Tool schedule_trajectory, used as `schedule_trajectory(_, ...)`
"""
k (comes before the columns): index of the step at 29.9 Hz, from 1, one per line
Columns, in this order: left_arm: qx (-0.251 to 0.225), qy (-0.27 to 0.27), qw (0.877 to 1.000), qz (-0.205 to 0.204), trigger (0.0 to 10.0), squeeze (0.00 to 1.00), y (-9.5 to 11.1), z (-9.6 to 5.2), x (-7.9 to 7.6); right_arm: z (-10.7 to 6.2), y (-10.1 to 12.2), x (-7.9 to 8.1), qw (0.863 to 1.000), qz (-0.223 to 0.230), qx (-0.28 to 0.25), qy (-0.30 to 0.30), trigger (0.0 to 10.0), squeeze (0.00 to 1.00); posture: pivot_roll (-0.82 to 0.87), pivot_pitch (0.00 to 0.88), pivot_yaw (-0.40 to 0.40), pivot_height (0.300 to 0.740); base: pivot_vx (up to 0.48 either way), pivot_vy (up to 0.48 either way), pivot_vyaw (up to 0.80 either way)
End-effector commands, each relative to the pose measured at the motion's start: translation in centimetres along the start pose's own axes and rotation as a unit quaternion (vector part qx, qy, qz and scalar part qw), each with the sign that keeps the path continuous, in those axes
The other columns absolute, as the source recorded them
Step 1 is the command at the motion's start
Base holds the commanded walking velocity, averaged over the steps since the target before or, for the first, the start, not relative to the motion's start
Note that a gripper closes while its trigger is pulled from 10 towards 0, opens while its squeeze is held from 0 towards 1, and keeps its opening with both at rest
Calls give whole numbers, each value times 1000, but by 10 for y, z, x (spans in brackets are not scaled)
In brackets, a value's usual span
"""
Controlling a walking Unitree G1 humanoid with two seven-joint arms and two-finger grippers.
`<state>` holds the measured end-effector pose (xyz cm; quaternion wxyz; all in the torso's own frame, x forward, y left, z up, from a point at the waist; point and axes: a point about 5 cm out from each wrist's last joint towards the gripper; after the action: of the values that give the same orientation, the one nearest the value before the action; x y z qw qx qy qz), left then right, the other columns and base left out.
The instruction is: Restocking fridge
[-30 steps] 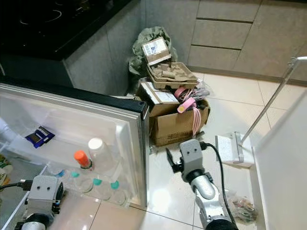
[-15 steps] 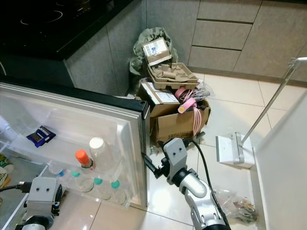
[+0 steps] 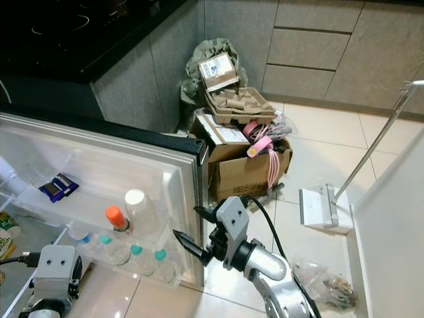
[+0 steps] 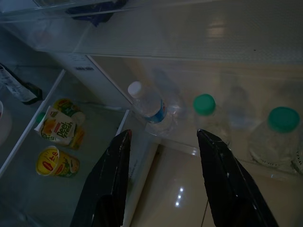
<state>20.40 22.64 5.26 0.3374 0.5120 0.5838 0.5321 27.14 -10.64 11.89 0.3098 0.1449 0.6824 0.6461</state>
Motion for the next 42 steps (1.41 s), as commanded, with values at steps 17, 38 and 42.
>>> schedule_trajectory(17, 15, -5, 1000, -10, 10000, 0, -4, -2, -7, -88, -108, -12, 949, 50, 251, -186, 10000, 0, -100, 162, 31, 737, 0, 0, 0)
schedule_trajectory(38, 13, -6, 1000, -9, 10000, 0, -2, 2, -8, -78, -109, -9, 953, 48, 230, -189, 10000, 0, -100, 161, 36, 737, -164, 0, 0)
schedule_trajectory(42, 12, -6, 1000, -10, 10000, 0, -1, 3, -9, -77, -108, -9, 954, 47, 226, -190, 10000, 0, -100, 161, 36, 737, 0, 0, 0)
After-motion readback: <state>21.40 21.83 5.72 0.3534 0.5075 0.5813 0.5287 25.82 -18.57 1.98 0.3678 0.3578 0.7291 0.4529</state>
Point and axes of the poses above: a point about 5 cm out from each wrist's last joint towards the gripper, its own z axis pointing out of the wrist towards the gripper, its own y axis along the axis of the wrist's last joint, x = y × z, and after that the axes turned 11 degrees about -z, right-handed
